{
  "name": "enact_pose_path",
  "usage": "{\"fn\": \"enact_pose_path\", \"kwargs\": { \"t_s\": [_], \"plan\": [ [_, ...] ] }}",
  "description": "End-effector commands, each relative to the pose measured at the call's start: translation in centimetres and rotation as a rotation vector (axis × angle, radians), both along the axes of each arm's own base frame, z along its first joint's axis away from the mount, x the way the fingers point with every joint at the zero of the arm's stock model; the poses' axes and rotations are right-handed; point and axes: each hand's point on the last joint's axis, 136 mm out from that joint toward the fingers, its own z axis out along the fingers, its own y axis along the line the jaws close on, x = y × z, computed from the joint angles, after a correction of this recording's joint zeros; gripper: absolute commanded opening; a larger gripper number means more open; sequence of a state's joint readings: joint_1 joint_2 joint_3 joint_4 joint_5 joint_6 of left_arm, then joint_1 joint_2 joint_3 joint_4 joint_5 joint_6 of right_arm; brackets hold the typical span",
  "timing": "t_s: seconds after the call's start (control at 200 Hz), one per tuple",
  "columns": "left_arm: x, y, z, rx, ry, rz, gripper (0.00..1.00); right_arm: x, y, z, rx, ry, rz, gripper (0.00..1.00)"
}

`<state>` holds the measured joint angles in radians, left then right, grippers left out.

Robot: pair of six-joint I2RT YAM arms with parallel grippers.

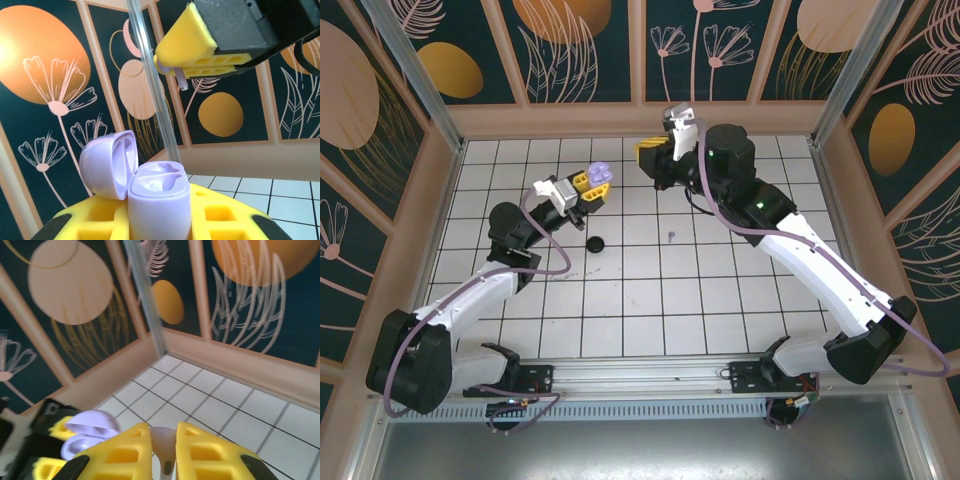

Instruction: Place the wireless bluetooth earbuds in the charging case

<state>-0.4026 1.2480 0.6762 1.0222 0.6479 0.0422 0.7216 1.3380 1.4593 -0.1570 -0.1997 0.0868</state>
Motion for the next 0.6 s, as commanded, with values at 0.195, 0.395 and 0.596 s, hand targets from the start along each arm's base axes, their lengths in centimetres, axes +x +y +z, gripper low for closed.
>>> {"fn": "enact_pose_path", "kwargs": {
  "t_s": [0.195, 0.395, 0.596],
  "plan": [
    [-1.2, -1.9, 2.8, -0.016, -0.091, -0.1, 0.0, -3.9, 2.1, 1.5, 0.086, -0.119, 0.211, 0.15],
    [-1.5, -2.2, 3.1, -0.017, -0.089, -0.122, 0.0, -4.5, 2.8, 1.2, 0.085, -0.123, 0.227, 0.15],
    [-1.6, -2.3, 3.0, -0.017, -0.085, -0.126, 0.0, -4.8, 3.3, 0.9, 0.088, -0.119, 0.237, 0.15]
  ]
}}
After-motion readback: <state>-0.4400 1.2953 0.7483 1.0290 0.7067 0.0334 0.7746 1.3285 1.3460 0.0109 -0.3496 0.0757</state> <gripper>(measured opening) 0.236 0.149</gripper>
